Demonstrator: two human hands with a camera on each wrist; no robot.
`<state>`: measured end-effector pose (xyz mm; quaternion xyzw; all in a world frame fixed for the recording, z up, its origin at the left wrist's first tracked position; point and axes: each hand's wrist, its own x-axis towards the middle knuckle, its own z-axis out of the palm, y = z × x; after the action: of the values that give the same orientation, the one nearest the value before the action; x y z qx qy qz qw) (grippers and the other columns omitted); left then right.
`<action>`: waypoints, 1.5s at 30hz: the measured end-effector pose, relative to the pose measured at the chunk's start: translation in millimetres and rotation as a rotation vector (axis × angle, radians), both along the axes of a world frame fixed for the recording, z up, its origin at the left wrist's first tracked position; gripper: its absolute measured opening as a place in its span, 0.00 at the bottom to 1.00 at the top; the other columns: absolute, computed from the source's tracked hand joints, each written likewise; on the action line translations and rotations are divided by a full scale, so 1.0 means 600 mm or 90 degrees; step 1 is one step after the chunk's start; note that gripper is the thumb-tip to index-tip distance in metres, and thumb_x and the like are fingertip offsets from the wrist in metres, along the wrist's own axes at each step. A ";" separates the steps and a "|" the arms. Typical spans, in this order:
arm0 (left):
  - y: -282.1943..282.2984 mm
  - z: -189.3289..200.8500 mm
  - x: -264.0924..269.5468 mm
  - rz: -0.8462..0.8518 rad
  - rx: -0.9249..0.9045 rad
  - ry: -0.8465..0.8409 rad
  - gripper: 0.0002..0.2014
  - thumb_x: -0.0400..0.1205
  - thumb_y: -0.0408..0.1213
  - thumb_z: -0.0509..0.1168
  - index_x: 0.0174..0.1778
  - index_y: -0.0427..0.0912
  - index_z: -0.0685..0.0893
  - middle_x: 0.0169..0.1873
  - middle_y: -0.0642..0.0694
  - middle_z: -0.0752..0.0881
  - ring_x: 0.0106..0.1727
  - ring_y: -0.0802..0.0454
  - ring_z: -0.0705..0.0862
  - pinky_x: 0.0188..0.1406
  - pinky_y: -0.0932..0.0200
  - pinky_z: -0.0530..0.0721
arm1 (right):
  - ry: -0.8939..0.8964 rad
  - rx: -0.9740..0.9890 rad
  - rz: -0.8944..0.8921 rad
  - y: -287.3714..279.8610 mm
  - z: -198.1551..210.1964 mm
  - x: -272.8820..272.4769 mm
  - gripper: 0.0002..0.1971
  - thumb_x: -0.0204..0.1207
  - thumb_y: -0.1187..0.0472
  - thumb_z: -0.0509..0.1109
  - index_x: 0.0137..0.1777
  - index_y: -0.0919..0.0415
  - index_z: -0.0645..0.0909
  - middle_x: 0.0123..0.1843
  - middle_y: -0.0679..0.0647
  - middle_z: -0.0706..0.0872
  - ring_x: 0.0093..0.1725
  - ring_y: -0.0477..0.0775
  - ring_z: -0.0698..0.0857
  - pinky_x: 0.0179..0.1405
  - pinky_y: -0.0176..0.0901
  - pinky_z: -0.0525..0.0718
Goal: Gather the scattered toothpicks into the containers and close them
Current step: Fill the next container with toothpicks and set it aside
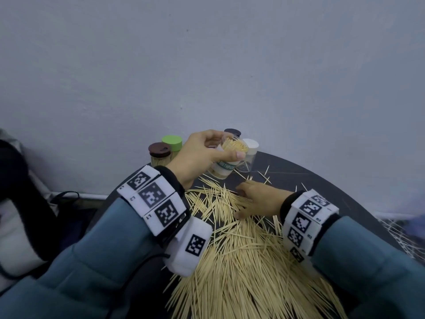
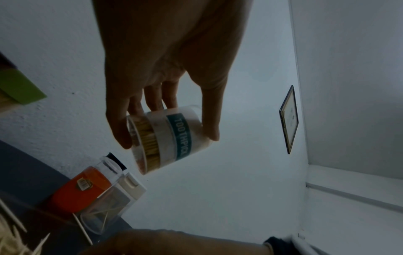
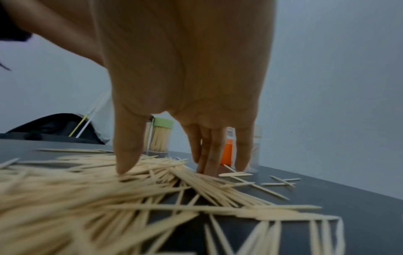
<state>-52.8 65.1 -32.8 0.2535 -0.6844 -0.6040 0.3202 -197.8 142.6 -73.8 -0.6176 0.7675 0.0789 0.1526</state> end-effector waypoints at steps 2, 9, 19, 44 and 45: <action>0.003 0.000 0.001 -0.005 0.000 0.000 0.20 0.69 0.35 0.78 0.56 0.49 0.84 0.57 0.48 0.86 0.61 0.51 0.83 0.53 0.59 0.81 | 0.023 -0.003 -0.029 -0.002 -0.004 0.011 0.41 0.73 0.42 0.70 0.77 0.65 0.61 0.74 0.58 0.68 0.72 0.56 0.71 0.71 0.49 0.72; 0.005 0.003 0.005 -0.008 0.000 0.003 0.21 0.69 0.35 0.78 0.58 0.47 0.83 0.56 0.49 0.85 0.61 0.52 0.83 0.51 0.60 0.81 | 0.049 0.018 -0.078 -0.024 0.002 0.046 0.21 0.80 0.57 0.66 0.69 0.68 0.72 0.68 0.60 0.77 0.66 0.58 0.77 0.59 0.44 0.77; 0.008 0.006 0.006 -0.017 0.006 -0.002 0.21 0.69 0.34 0.78 0.57 0.47 0.84 0.58 0.48 0.85 0.63 0.49 0.83 0.62 0.51 0.82 | 0.059 0.091 -0.119 -0.040 -0.006 0.076 0.19 0.84 0.66 0.56 0.73 0.73 0.69 0.73 0.65 0.74 0.72 0.61 0.74 0.69 0.42 0.71; 0.022 -0.008 -0.003 -0.037 -0.020 -0.053 0.22 0.67 0.35 0.78 0.56 0.49 0.84 0.55 0.48 0.87 0.61 0.50 0.84 0.68 0.48 0.79 | -0.934 -0.280 -0.459 0.025 -0.011 -0.027 0.08 0.85 0.73 0.49 0.47 0.62 0.65 0.33 0.57 0.73 0.31 0.52 0.76 0.26 0.39 0.83; 0.024 -0.009 -0.003 -0.043 -0.023 -0.054 0.23 0.66 0.36 0.78 0.57 0.50 0.84 0.55 0.48 0.87 0.61 0.51 0.84 0.69 0.47 0.78 | -0.951 -0.286 -0.455 0.027 -0.013 -0.028 0.08 0.84 0.74 0.49 0.48 0.62 0.65 0.33 0.57 0.73 0.30 0.52 0.75 0.26 0.39 0.81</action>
<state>-54.5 79.2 -37.9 0.2500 -0.7161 -0.5909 0.2747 -214.6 158.9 -81.9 -0.2441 0.6120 -0.5552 0.5076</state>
